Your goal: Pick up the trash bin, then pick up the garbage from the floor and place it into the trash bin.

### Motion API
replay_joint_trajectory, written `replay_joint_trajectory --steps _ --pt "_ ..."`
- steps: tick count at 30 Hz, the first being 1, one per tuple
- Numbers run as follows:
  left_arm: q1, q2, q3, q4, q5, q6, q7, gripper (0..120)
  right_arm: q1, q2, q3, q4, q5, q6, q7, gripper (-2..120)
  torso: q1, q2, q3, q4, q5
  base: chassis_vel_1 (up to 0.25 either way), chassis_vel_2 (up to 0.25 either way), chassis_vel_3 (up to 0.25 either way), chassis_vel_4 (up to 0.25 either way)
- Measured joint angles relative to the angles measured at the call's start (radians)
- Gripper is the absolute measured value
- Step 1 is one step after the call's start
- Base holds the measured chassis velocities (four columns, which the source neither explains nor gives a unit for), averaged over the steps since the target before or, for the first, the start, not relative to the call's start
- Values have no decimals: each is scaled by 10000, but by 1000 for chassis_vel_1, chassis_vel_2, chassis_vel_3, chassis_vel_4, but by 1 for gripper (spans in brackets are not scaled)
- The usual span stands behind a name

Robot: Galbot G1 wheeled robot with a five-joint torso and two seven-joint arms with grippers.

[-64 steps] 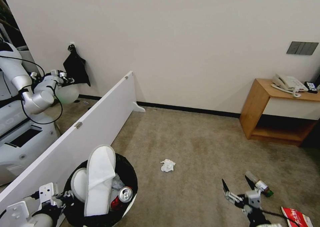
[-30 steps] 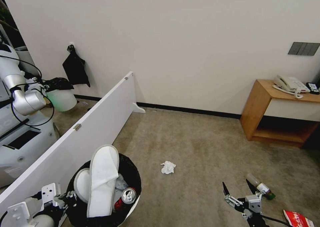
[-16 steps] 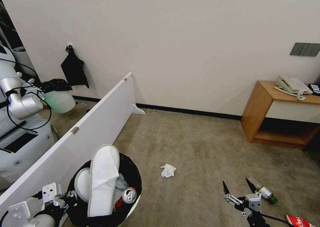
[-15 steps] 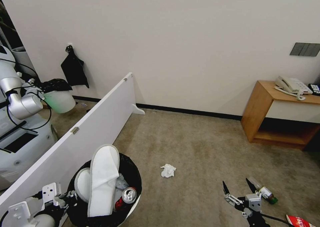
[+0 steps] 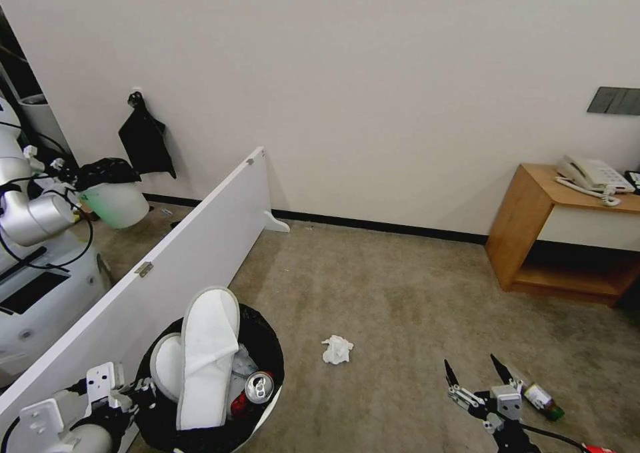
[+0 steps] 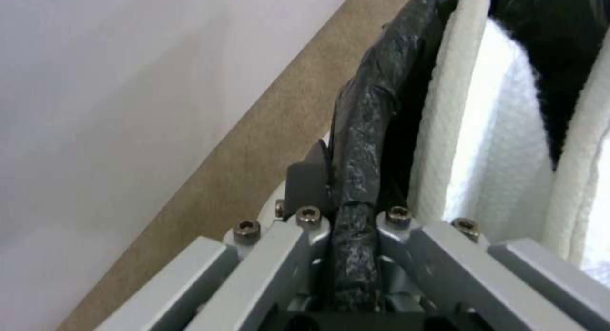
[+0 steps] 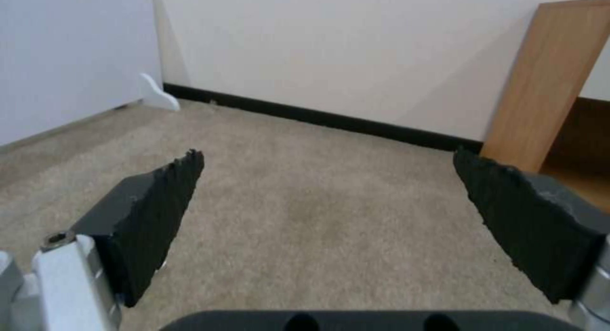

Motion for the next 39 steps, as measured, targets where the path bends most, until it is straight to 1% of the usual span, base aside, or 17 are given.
replay_joint_trajectory --steps 19,39 --pt "-38 29 21 72 -30 2 6 2 49 22 -15 -55 4 -9 -34 100 0 1 0 -1 0 -62 59 69 -64" --pt "-75 69 35 96 -85 3 20 2 137 40 -65 -143 -15 -7 -70 100 1 0 0 0 0 -77 83 81 -72"
